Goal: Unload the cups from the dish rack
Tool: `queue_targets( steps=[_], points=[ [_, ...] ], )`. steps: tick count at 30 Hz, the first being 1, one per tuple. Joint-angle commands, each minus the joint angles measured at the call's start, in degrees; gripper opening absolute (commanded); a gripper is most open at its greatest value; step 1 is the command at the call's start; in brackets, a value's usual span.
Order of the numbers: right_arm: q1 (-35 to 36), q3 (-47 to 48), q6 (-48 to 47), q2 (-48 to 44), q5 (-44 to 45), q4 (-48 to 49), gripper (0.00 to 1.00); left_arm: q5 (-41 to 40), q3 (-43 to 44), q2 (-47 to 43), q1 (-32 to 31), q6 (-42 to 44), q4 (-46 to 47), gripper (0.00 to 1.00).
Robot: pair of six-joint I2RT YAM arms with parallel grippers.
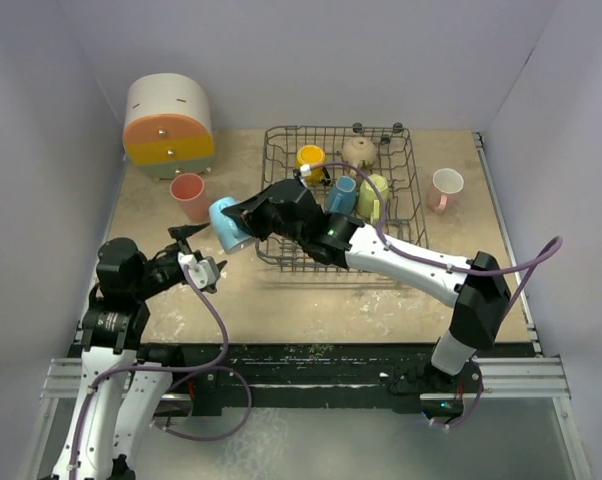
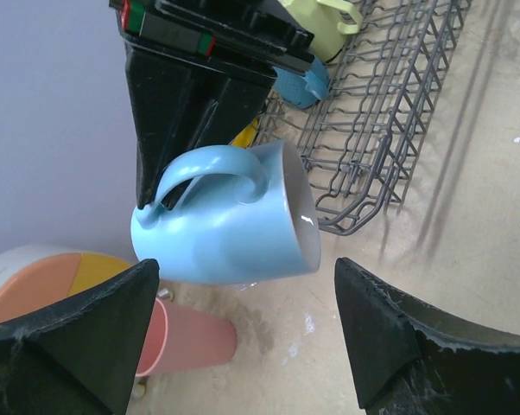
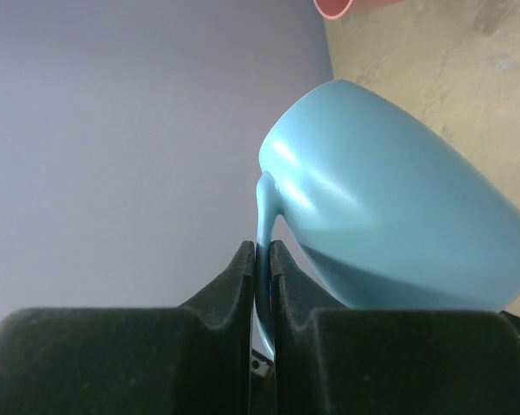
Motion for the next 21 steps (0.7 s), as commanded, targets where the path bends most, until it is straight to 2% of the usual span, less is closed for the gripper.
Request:
queue_targets(
  steps=[1,7,10,14,21],
  points=[
    [2.2,1.1,6.8,-2.7,5.4,12.3,0.0,-4.3,-3.2,-4.0,-0.3,-9.9,7.2,0.85],
    [5.3,4.6,9.0,-1.8,10.8,13.9,0.0,-4.4,-5.5,-10.0,-0.2,-15.7,5.7,0.86],
    [6.7,6.2,10.4,-0.5,11.8,15.6,0.0,-8.0,-6.9,-12.4,-0.2,-19.1,10.8,0.84],
    [8.5,7.2,12.0,0.4,14.0,17.6,0.0,-14.1,-7.3,-11.3,-0.2,-20.2,17.0,0.82],
    [11.7,10.9,12.9,1.6,16.5,17.8,0.0,-24.5,-9.7,-9.5,-0.2,-17.9,28.2,0.75]
  ],
)
